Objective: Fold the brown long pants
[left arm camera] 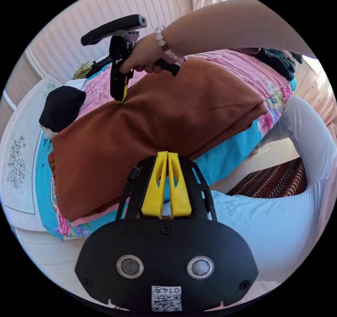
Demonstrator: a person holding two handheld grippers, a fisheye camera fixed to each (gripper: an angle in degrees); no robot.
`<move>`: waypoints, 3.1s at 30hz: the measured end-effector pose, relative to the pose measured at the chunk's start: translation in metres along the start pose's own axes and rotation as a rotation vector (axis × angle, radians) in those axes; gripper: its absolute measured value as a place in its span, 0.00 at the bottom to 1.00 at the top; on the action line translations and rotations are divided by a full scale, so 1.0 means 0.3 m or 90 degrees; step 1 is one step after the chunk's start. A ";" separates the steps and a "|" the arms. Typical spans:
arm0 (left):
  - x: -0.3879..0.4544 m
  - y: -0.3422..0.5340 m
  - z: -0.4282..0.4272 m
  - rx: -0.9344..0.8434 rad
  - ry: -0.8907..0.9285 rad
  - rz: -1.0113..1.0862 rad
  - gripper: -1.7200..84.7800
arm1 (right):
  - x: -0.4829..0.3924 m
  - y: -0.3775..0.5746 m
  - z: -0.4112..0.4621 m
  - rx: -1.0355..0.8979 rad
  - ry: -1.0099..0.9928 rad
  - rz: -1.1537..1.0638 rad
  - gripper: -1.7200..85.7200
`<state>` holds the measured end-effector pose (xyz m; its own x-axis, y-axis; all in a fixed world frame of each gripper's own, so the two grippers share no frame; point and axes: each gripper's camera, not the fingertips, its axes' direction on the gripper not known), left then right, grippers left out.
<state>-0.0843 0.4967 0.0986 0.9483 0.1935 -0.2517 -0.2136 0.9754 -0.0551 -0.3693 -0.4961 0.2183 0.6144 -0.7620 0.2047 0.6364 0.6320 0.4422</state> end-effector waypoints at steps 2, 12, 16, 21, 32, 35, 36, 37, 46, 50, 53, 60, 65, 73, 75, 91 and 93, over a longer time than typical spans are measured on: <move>0.017 -0.009 -0.029 -0.006 -0.006 0.003 0.01 | 0.053 0.106 -0.079 0.056 -0.031 0.031 0.02; 0.382 -0.080 -0.152 0.231 0.017 0.014 0.15 | 0.551 1.052 -0.290 0.299 -0.150 0.366 0.16; 0.479 -0.135 -0.106 0.201 0.041 0.012 0.19 | 0.598 1.111 -0.262 0.297 -0.180 0.365 0.18; 0.520 -0.191 0.040 0.103 0.012 -0.009 0.16 | 0.639 1.032 -0.148 0.224 -0.241 0.326 0.16; 0.456 -0.253 0.004 0.062 0.078 0.016 0.07 | 0.789 1.246 -0.154 0.272 -0.447 0.298 0.05; 0.486 -0.277 -0.057 0.110 0.116 0.059 0.07 | 0.826 1.370 -0.214 0.283 -0.433 0.303 0.05; 0.500 -0.290 -0.077 0.129 0.146 0.075 0.07 | 0.838 1.437 -0.247 0.290 -0.420 0.305 0.05; 0.507 -0.297 -0.087 0.140 0.163 0.083 0.07 | 0.845 1.475 -0.264 0.294 -0.416 0.308 0.05; 0.553 -0.403 -0.143 0.270 0.518 0.099 0.07 | 0.854 2.093 -0.543 0.378 -0.332 0.476 0.05; 0.420 -0.349 -0.168 0.299 0.541 0.057 0.08 | 0.793 2.067 -0.576 0.399 -0.361 0.455 0.06; 0.251 -0.284 -0.213 0.322 0.532 -0.009 0.08 | 0.728 1.896 -0.582 0.429 -0.408 0.383 0.06; -0.089 -0.072 -0.282 0.304 0.368 -0.211 0.08 | 0.445 1.202 -0.441 0.269 -0.324 0.287 0.08; -0.226 0.067 -0.202 0.196 0.200 -0.351 0.04 | 0.275 0.931 -0.310 0.139 -0.157 0.268 0.14; -0.250 0.025 -0.178 0.202 0.192 -0.376 0.11 | 0.261 1.005 -0.455 0.273 -0.264 0.194 0.15; -0.228 -0.036 -0.153 0.178 0.196 -0.343 0.14 | 0.281 1.007 -0.503 0.310 -0.260 0.185 0.15; -0.243 -0.098 -0.154 0.098 0.118 -0.331 0.08 | 0.132 0.648 -0.328 0.149 -0.112 0.032 0.03; -0.218 -0.120 -0.036 0.028 0.084 -0.298 0.08 | 0.122 0.576 -0.167 0.065 -0.106 0.035 0.04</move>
<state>-0.1412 0.4477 0.1067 0.9014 -0.2798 -0.3304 0.2417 0.9583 -0.1522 -0.2136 -0.4077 0.2583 0.5555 -0.7453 0.3687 0.5485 0.6617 0.5113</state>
